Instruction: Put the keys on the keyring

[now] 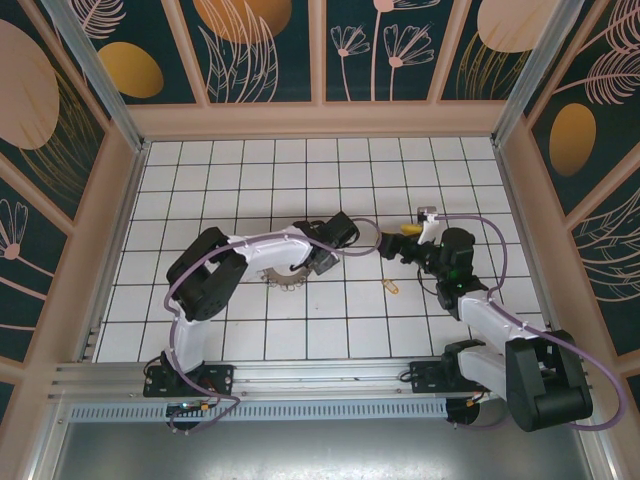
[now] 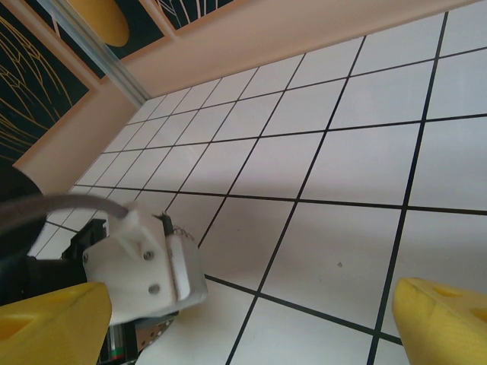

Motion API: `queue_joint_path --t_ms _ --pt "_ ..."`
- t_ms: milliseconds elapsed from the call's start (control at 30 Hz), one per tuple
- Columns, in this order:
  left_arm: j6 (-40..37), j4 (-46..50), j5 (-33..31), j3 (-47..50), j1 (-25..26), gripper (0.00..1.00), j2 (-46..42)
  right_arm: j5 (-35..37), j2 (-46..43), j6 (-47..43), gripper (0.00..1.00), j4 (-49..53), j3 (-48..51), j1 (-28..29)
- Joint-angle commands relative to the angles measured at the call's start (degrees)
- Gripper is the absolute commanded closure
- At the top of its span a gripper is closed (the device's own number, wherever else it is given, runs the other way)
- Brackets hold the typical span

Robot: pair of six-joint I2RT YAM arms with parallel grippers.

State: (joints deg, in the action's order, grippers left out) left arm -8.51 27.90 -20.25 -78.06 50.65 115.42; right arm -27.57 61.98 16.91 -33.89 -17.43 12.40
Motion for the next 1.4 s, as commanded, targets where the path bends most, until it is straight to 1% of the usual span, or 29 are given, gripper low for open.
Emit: queue_joint_path --t_ms 0,133,233,367,500,700,733,800,833,900,1000,1167,1267,1367 --pt "2.8 2.0 6.0 -2.1 -1.0 1.0 -4.0 -1.1 -0.8 0.2 0.05 -1.8 0.9 -0.5" --pt "4.8 1.3 12.5 -1.5 -2.6 1.0 -8.8 -1.2 -1.0 0.2 0.05 -1.9 1.0 -0.5" --pt "6.3 0.2 16.1 -0.5 -3.4 1.0 -12.0 -1.5 -1.0 0.5 0.05 -2.2 1.1 -0.6" --pt "7.9 -1.7 19.4 1.1 -4.2 1.0 -15.7 -2.3 -0.7 1.0 0.05 -3.0 1.3 -0.6" --pt "8.3 -4.6 21.6 3.9 -4.7 1.0 -19.5 -4.5 -0.5 2.1 0.05 -5.2 1.8 -0.8" --pt "9.3 -5.7 24.9 5.7 -5.0 1.0 -20.2 -4.8 0.3 3.1 0.05 -6.4 2.2 -1.1" --pt "9.4 -5.4 25.7 5.5 -5.0 0.98 -19.6 -4.9 0.4 3.4 0.05 -6.5 2.2 -1.3" --pt "9.4 -5.1 26.6 5.2 -5.0 0.81 -18.5 -5.0 0.8 3.7 0.05 -6.6 2.3 -1.5" --pt "9.3 -5.1 26.8 5.1 -5.0 0.7 -17.8 -5.0 0.8 3.8 0.05 -6.7 2.5 -1.4" --pt "9.1 -5.1 27.3 4.8 -5.0 0.59 -16.0 -4.9 0.6 4.1 0.05 -6.8 2.9 -1.6" --pt "8.7 -5.2 29.3 3.8 -4.9 0.56 -13.5 -4.8 0.6 4.3 0.05 -6.8 3.3 -1.7" --pt "9.7 -3.9 28.0 0.1 -4.2 0.56 -8.0 -4.8 0.8 4.4 0.05 -6.9 3.4 -1.9" --pt "12.0 -0.4 21.5 -4.4 -2.6 0.58 -4.0 -4.8 0.8 4.3 0.05 -6.9 3.4 -2.0" --pt "16.4 2.3 17.8 -7.6 -2.1 0.6 -1.7 -4.4 1.7 4.0 0.05 -6.7 3.2 -2.1"
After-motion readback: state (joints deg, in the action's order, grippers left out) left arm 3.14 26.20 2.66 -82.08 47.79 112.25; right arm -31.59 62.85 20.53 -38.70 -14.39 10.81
